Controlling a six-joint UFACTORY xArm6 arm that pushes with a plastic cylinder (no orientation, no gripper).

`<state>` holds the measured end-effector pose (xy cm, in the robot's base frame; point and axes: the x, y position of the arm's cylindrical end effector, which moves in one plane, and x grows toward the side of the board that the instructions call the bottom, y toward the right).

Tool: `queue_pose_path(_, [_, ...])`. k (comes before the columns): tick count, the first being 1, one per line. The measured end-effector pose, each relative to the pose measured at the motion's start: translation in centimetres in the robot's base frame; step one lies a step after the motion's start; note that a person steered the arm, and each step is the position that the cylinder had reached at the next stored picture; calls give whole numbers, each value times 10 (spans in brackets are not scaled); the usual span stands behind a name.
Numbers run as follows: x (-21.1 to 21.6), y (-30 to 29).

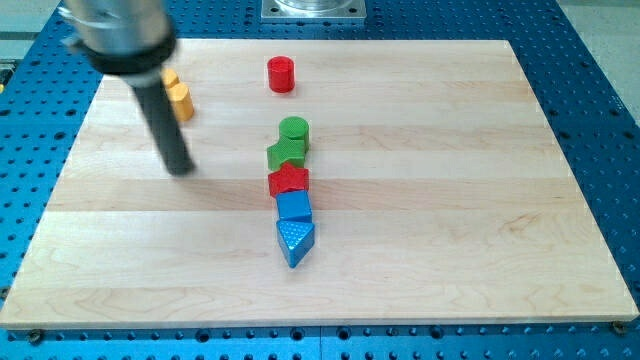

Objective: Separate the red star from the blue cube

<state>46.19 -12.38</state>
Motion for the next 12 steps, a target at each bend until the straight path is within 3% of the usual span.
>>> queue_pose_path(1, [2, 84])
queue_pose_path(2, [-69, 118])
queue_pose_path(3, [-108, 127])
queue_pose_path(4, [-121, 96])
queue_pose_path(5, [-201, 64])
queue_pose_path(6, [-233, 101])
queue_pose_path(8, [-221, 121])
queue_pose_path(9, [-215, 64])
queue_pose_path(10, [-168, 164])
queue_pose_path(11, [-185, 172])
queue_pose_path(12, [-196, 129])
